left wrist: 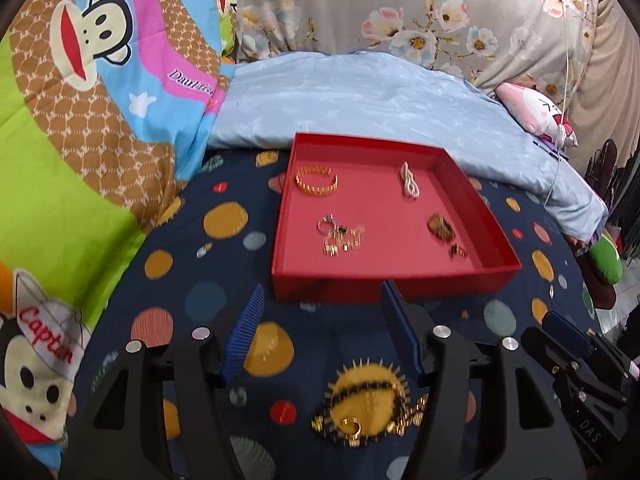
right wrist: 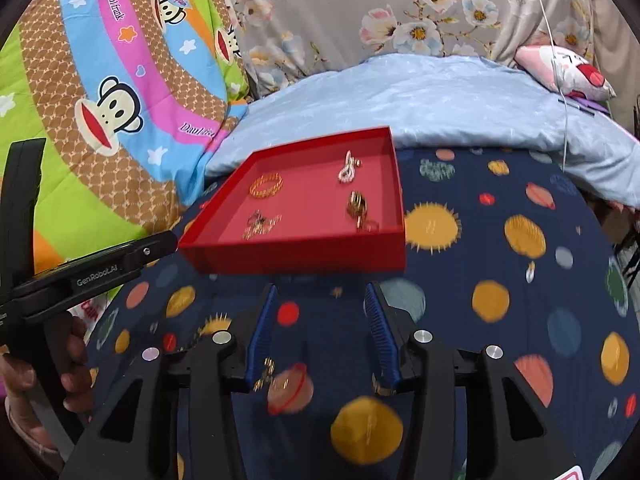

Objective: Organize jewelry
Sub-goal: 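Move both tools back toward the dark beaded bracelet on the sheet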

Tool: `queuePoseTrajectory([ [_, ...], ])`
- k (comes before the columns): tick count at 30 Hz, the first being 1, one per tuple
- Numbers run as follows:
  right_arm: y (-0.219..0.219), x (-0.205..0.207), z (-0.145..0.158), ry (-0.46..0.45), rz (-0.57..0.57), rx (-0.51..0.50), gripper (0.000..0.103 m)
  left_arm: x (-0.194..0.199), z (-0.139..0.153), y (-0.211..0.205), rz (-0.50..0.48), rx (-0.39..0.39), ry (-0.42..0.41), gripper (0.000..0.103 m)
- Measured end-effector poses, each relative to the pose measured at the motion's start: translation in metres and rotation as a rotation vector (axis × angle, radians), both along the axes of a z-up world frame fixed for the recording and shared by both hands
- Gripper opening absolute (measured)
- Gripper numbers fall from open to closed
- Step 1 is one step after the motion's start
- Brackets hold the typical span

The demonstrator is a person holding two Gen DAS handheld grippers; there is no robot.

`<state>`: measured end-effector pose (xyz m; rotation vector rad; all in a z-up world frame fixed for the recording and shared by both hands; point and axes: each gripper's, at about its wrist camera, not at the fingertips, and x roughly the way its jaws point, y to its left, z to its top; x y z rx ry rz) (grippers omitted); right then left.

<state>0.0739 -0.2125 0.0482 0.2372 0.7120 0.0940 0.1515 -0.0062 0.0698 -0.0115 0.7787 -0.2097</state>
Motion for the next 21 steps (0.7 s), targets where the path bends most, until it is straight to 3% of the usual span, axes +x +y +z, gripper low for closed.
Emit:
queuePoseTrajectory([
  [9, 0.004, -0.039, -0.025, 0.067, -0.018, 0.007, 0.045, -0.031, -0.031, -0.003, 0.001, 0.025, 0.07, 0.058],
  [21, 0.007, -0.05, -0.046, 0.116, -0.008, 0.024, 0.046, -0.035, -0.06, -0.006, 0.01, 0.063, 0.111, 0.057],
])
